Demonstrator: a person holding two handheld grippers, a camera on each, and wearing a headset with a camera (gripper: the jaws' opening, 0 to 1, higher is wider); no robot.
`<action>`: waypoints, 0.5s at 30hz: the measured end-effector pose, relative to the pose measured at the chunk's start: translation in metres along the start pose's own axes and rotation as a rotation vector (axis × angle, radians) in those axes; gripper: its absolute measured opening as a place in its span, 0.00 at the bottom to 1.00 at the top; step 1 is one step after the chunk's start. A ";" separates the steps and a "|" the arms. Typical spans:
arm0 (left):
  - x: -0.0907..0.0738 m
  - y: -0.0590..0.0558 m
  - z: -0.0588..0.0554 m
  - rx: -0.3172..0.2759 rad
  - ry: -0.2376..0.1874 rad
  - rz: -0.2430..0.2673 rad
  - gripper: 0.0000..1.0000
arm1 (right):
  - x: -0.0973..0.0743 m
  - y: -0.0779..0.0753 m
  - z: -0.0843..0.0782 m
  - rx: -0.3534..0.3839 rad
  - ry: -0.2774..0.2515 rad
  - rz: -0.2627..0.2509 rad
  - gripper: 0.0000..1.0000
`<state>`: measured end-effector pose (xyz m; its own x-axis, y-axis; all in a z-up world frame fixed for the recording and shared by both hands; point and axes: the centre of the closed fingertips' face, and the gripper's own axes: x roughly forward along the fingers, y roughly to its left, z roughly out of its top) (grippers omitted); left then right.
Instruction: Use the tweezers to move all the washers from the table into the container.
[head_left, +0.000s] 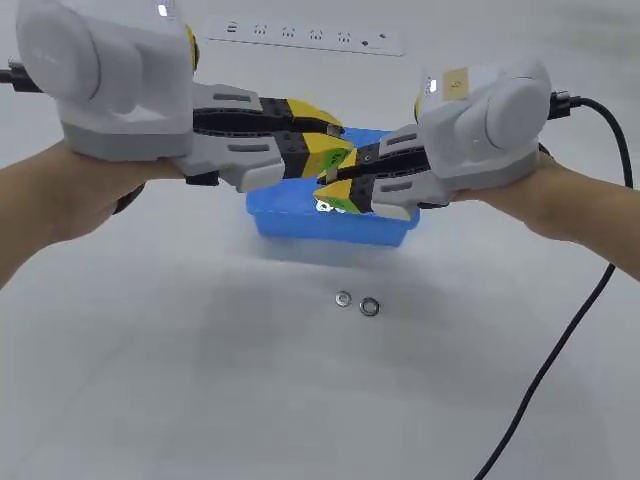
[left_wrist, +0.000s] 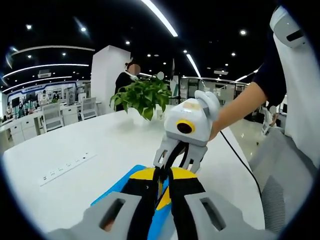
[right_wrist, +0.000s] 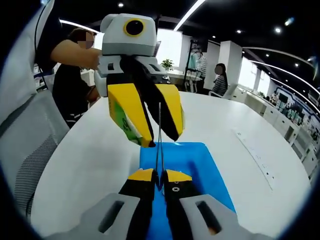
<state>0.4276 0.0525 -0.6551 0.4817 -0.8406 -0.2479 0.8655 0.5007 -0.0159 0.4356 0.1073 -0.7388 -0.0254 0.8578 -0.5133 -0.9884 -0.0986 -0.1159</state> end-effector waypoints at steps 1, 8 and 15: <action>0.000 0.000 0.001 0.012 -0.001 0.004 0.08 | 0.000 0.000 0.000 -0.010 0.003 0.002 0.08; -0.002 0.004 0.004 0.070 0.005 0.005 0.07 | -0.003 -0.001 0.003 -0.028 0.003 -0.011 0.08; -0.002 0.007 0.009 0.116 0.002 0.031 0.05 | -0.009 -0.007 0.006 -0.040 0.014 -0.060 0.12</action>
<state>0.4336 0.0560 -0.6462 0.5085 -0.8244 -0.2486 0.8602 0.4992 0.1041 0.4420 0.1036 -0.7286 0.0358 0.8556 -0.5163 -0.9812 -0.0680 -0.1808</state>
